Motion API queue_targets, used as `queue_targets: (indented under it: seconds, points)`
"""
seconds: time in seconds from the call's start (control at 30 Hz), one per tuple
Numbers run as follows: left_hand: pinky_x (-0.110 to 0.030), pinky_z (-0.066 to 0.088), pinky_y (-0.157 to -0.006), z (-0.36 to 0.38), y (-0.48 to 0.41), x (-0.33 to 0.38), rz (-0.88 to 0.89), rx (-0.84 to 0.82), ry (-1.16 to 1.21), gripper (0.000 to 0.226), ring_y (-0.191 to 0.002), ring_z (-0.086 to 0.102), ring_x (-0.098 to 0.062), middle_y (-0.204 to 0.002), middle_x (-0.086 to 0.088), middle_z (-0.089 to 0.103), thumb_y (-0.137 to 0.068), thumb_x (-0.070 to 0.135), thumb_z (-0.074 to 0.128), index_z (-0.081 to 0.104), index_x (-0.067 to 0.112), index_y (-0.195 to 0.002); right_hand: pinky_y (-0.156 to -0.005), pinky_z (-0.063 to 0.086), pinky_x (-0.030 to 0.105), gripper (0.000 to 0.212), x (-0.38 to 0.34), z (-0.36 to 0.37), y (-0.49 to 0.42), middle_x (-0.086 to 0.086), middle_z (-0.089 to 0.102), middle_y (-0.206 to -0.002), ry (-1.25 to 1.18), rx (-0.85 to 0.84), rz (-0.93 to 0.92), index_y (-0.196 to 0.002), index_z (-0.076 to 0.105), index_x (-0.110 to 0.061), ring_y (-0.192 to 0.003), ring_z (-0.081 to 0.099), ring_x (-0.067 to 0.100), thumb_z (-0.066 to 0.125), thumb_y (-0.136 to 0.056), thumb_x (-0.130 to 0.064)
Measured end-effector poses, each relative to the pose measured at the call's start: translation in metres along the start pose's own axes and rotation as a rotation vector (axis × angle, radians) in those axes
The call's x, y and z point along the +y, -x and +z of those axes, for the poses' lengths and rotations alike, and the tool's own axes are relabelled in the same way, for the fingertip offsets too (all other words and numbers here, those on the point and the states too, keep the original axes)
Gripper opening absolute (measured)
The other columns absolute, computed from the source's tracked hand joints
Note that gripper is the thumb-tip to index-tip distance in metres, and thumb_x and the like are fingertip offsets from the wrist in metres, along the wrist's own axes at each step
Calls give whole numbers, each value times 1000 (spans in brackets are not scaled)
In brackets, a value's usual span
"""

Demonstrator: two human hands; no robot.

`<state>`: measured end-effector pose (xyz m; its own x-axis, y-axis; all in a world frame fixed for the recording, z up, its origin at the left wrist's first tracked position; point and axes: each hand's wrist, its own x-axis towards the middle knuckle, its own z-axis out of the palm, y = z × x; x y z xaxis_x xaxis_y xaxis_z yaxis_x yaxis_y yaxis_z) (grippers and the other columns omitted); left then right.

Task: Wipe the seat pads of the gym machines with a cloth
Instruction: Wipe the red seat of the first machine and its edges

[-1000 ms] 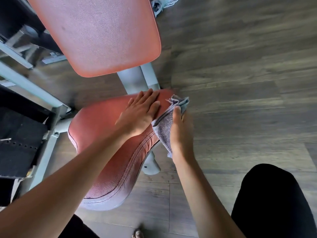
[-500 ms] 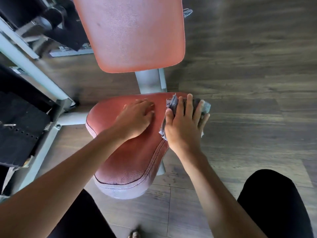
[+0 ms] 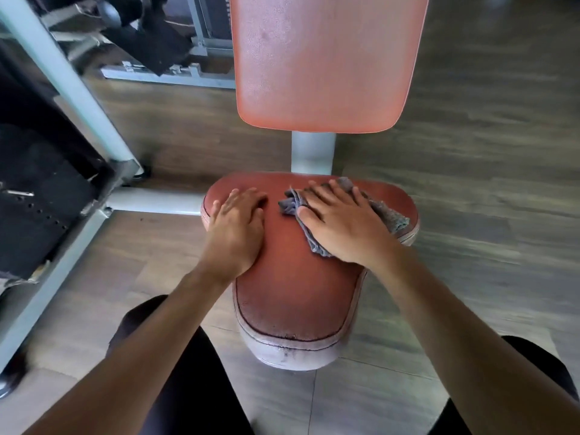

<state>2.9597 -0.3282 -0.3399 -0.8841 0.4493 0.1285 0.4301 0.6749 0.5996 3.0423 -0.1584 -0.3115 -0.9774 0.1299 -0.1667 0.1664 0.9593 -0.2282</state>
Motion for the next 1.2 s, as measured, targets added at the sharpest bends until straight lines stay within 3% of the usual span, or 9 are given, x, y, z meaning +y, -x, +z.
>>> queue_targets:
  seconds: [0.17,0.3,0.4,0.57,0.77,1.03,1.2]
  points:
    - [-48,18,-119,0,6,0,8,37,38,51,-145,33,-28,-146,-5,51,-90,23,33,59,12,-133,-124,7,43,70,-27,10,25,-6,8,-166,-11,56,-75,-157,14,-32,-153,3,20,-2,-92,-52]
    - [-46,15,-119,-1,10,6,-20,32,14,49,-145,32,-28,-147,-6,50,-94,22,33,59,12,-134,-122,6,54,61,-32,4,40,0,17,-165,-16,81,22,-154,30,-34,-152,14,28,17,-98,-55]
    - [-44,14,-119,-3,10,8,-47,23,15,47,-145,32,-27,-147,-4,50,-94,20,34,59,13,-133,-119,1,62,63,-34,0,41,0,15,-166,40,32,102,-152,29,-41,-151,12,35,17,-95,-66]
    - [-45,12,-121,-4,10,11,-76,0,27,44,-146,30,-27,-148,-5,49,-96,16,36,58,13,-135,-120,12,57,65,-25,-5,47,-1,13,-166,-28,-24,53,-152,24,-47,-152,12,34,19,-92,-73]
    - [-46,7,-122,-12,10,13,-81,-97,24,47,-149,22,-29,-154,-6,41,-98,21,32,51,13,-141,-118,18,55,57,-40,5,49,3,24,-163,4,69,140,-150,35,-41,-149,21,35,25,-98,-63]
    - [-47,11,-123,-30,10,-12,108,-281,-38,49,-150,19,-30,-158,-8,33,-103,27,31,43,13,-148,-120,20,51,51,-76,17,59,5,30,-161,-18,189,273,-150,39,-33,-149,24,34,29,-104,-50]
    - [-45,10,-124,-36,11,-13,130,-320,-51,50,-151,17,-31,-159,-8,30,-104,29,29,39,12,-149,-120,24,48,47,-79,19,58,4,37,-157,-36,248,279,-148,45,-27,-147,31,32,33,-105,-42]
